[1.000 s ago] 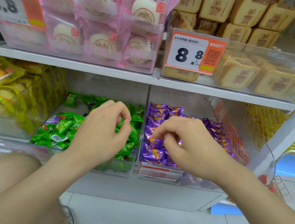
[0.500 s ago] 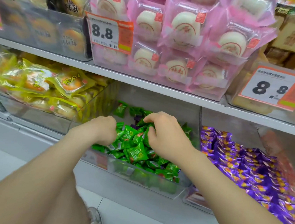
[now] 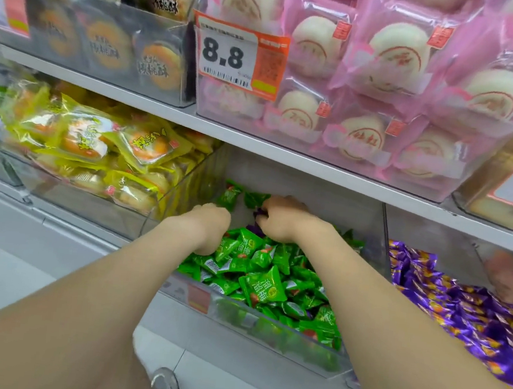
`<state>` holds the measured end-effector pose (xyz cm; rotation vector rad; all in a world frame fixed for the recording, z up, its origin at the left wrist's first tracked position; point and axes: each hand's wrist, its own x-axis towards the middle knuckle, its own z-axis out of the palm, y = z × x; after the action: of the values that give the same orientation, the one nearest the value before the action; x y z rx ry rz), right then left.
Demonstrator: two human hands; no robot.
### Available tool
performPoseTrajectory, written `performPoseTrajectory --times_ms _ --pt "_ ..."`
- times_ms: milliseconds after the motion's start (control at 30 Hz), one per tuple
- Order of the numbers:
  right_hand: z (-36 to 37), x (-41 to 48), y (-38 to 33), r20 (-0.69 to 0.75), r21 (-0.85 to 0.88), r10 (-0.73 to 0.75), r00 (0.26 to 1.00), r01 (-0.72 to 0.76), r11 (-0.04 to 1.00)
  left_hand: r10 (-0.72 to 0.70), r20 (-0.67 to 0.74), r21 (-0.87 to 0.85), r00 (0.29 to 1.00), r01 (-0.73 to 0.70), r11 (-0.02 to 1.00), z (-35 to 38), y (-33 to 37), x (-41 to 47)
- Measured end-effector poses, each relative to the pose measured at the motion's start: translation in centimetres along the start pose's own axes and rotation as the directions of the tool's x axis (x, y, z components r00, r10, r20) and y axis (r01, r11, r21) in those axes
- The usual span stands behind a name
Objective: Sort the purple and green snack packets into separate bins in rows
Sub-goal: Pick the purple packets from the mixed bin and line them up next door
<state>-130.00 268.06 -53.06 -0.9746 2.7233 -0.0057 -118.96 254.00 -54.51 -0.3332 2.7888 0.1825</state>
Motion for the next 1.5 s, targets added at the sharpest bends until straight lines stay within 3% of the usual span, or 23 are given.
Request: performPoseTrajectory --times_ms 133,233,500,700,833,933,1033,1233,1300,1400,1500 --pt "0.5 0.2 0.1 0.103 -0.074 0.039 0.994 -0.032 0.997 0.051 0.006 -0.003 0.999 -0.051 0.999 0.2 -0.7 0.2" --pt "0.3 0.2 0.2 0.128 -0.029 -0.023 0.991 0.027 0.999 0.094 -0.004 -0.032 0.996 -0.094 0.995 0.2 -1.1 0.1" --pt "0.6 0.1 0.1 0.193 -0.027 -0.175 0.966 0.183 0.983 0.067 -0.227 -0.232 0.972 -0.121 0.965 -1.2 -0.9 -0.5" --pt "-0.2 -0.5 -0.4 -0.153 0.245 -0.114 0.982 0.15 0.958 -0.062 -0.388 -0.296 0.92 -0.061 0.953 -2.7 0.4 -3.0" --pt "-1.9 -2.4 0.4 -0.257 0.398 -0.048 0.965 0.151 0.905 -0.124 -0.476 -0.286 0.871 -0.02 0.958 -3.0 1.6 -4.2" --pt "-2.9 -5.1 1.1 -0.297 0.3 -0.076 0.952 0.168 0.939 -0.165 -0.466 -0.351 0.869 -0.011 0.936 -2.8 1.9 -4.3" --pt "-2.9 -8.2 2.4 -0.314 0.19 -0.126 0.941 0.192 0.963 -0.109 -0.433 -0.445 0.895 -0.107 0.889 -2.7 2.2 -4.0" --pt "-1.6 -12.9 5.2 -0.303 0.233 -0.042 0.952 0.117 0.965 -0.018 -0.461 -0.542 0.887 -0.266 0.797 -3.1 4.2 -5.0" --pt "-1.7 -14.3 5.5 -0.366 0.386 0.029 0.93 0.123 0.914 0.044 -0.463 -0.537 0.885 -0.32 0.781 -3.2 5.0 -5.6" --pt "-2.4 -16.6 5.2 -0.335 0.734 0.212 0.918 0.113 0.67 0.162 -0.462 -0.555 0.872 -0.427 0.714 -3.6 6.9 -7.4" --pt "-2.8 -18.8 5.0 -0.265 0.878 0.318 0.91 0.091 0.47 0.319 -0.469 -0.512 0.823 -0.548 0.661 -3.7 9.0 -9.4"
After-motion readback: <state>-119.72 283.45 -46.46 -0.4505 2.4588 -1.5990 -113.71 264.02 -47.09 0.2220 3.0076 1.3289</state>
